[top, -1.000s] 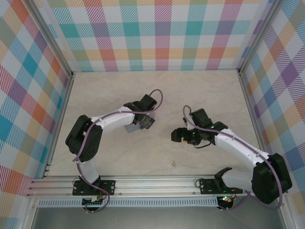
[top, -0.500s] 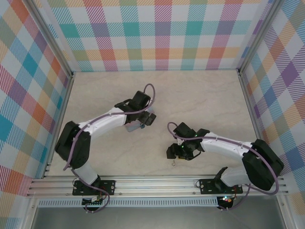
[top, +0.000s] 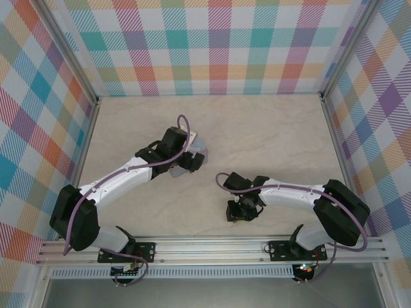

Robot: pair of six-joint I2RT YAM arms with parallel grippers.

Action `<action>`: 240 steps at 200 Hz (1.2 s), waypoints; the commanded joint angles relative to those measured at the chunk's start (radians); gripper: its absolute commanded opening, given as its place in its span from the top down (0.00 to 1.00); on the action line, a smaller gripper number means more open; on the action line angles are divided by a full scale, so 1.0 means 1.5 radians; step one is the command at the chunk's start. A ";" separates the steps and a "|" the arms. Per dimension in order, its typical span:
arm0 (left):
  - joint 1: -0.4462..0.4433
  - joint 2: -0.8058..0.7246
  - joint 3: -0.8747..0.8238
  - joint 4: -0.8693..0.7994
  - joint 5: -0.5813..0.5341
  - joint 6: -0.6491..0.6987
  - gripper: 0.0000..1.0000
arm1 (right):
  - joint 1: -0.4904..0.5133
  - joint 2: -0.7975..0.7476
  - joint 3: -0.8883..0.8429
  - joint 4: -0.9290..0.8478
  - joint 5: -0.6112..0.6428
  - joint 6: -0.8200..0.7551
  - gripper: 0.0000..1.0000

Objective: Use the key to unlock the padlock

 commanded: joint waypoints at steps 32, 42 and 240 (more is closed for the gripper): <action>0.007 -0.021 -0.007 0.013 -0.002 -0.015 0.00 | 0.014 0.002 0.006 -0.024 0.008 0.022 0.72; 0.007 -0.022 -0.006 0.013 -0.002 -0.014 0.00 | 0.015 0.001 0.003 -0.025 0.008 0.023 0.72; 0.008 -0.011 0.004 0.002 -0.004 -0.017 0.00 | 0.016 -0.012 -0.005 -0.028 0.049 0.026 0.77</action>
